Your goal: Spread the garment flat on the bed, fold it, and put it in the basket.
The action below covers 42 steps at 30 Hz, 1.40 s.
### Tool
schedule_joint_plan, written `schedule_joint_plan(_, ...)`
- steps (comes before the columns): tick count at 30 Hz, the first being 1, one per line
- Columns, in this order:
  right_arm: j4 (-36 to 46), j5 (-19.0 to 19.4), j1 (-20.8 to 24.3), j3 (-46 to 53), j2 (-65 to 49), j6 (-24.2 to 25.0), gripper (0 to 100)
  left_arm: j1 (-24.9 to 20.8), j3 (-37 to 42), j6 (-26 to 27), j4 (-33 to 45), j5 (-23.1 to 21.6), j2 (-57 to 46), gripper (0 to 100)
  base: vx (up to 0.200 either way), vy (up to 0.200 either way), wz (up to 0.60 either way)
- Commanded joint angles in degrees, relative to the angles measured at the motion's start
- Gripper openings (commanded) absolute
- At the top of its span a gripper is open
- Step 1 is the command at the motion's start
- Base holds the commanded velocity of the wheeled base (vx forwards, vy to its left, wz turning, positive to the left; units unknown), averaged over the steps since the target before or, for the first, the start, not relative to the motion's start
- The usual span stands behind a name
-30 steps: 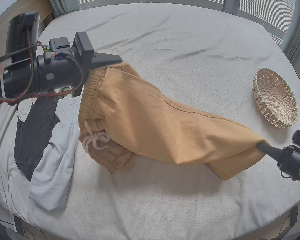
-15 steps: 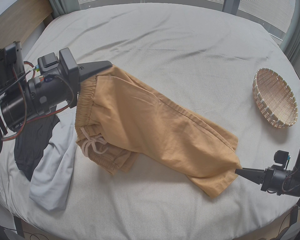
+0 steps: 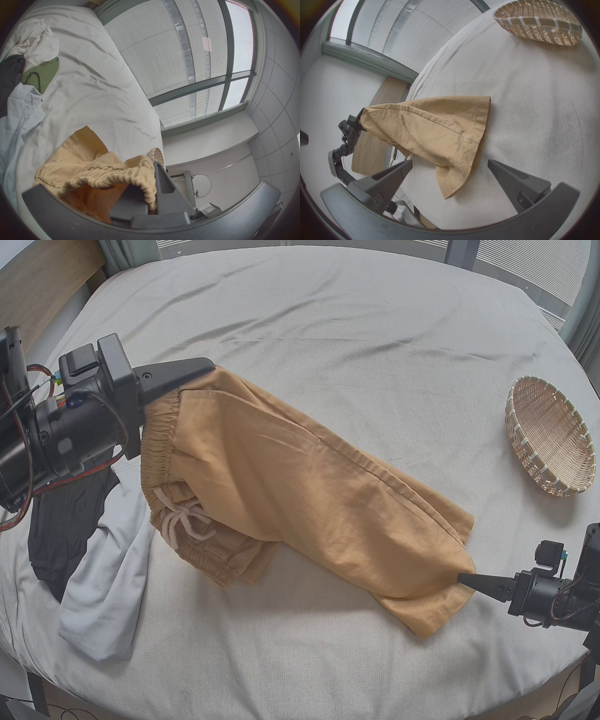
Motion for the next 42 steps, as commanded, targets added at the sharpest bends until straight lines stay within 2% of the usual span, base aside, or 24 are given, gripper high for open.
schedule_joint_plan(1,-0.8,-1.1,1.1,-0.9,2.0,2.1,100,-0.4,0.0,0.0,0.0,0.1,-0.2,0,0.000,0.000,0.00)
schedule_joint_plan(11,-11.1,-6.6,5.2,-2.9,10.3,12.8,100,-1.2,-0.1,0.0,-0.1,0.1,-0.2,0,0.000,0.000,0.00)
schedule_joint_plan(13,-12.1,-6.8,5.2,-2.9,11.2,13.1,100,-1.2,-0.1,0.0,-0.1,0.1,-0.3,0,0.000,0.000,0.00)
schedule_joint_plan(17,-22.3,-10.1,5.2,-2.9,16.0,14.0,100,-1.2,0.1,0.0,-0.1,0.1,-0.9,0,0.000,0.000,0.00)
schedule_joint_plan(21,-28.5,-10.7,5.0,-2.9,16.0,16.1,100,-1.1,0.3,0.0,-0.1,0.1,-1.1,0,0.000,0.000,0.00)
schedule_joint_plan(27,-29.8,-10.6,5.1,-2.9,15.8,16.2,100,-1.2,0.7,0.0,-0.1,0.1,-1.2,0,0.000,0.000,0.00)
schedule_joint_plan(32,-34.2,-10.6,5.1,-2.8,15.9,16.4,100,-1.1,1.8,0.1,-0.2,0.2,-1.1,0,0.000,0.000,0.00)
schedule_joint_plan(42,-34.3,-10.6,5.1,-2.8,14.3,16.5,100,-1.1,1.9,0.1,-0.4,0.2,-0.9,0,0.000,0.000,0.00)
